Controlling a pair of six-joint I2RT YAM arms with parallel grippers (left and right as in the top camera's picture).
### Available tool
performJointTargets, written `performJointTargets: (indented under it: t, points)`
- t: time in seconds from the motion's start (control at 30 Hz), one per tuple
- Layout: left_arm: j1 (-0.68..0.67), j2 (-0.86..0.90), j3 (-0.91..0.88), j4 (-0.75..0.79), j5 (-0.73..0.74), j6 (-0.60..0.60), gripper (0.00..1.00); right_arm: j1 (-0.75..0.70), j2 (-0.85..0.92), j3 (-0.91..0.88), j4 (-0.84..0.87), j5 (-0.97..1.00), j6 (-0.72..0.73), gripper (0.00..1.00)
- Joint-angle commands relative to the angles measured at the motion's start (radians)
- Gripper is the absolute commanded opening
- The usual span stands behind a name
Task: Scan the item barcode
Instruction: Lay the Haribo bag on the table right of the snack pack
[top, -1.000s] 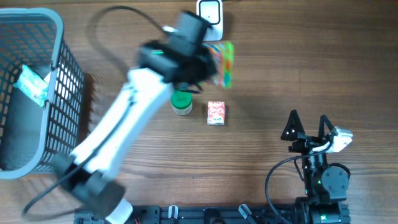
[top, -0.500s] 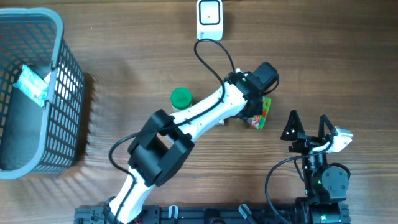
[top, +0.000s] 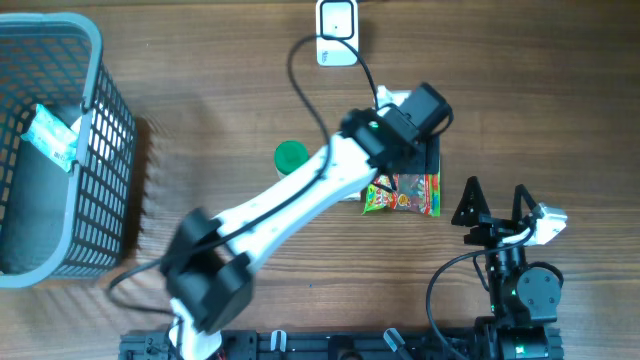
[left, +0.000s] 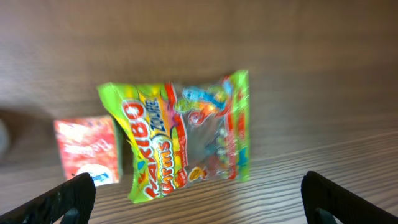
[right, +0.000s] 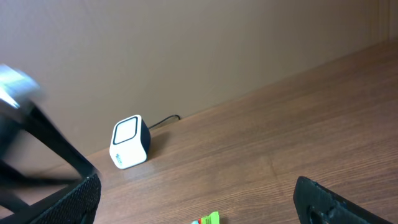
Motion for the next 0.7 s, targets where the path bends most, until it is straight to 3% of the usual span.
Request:
performJointTargets:
  t: [0.0, 0.27, 0.5, 0.67]
  points:
    - [0.055, -0.172, 0.011, -0.005, -0.126, 0.028, 1.0, 0.005, -0.002, -0.001, 0.003, 0.014, -0.014, 1.0]
    - [0.303, -0.469, 0.011, -0.004, -0.246, 0.25, 1.0, 0.005, -0.002, -0.001, 0.003, 0.014, -0.014, 1.0]
    - [0.622, -0.633, 0.011, 0.027, -0.247, 0.34, 1.0, 0.005, -0.002, -0.001, 0.003, 0.014, -0.014, 1.0]
    - [0.851, -0.703, 0.011, 0.117, -0.247, 0.336, 1.0, 0.005, -0.002, -0.001, 0.003, 0.014, -0.014, 1.0]
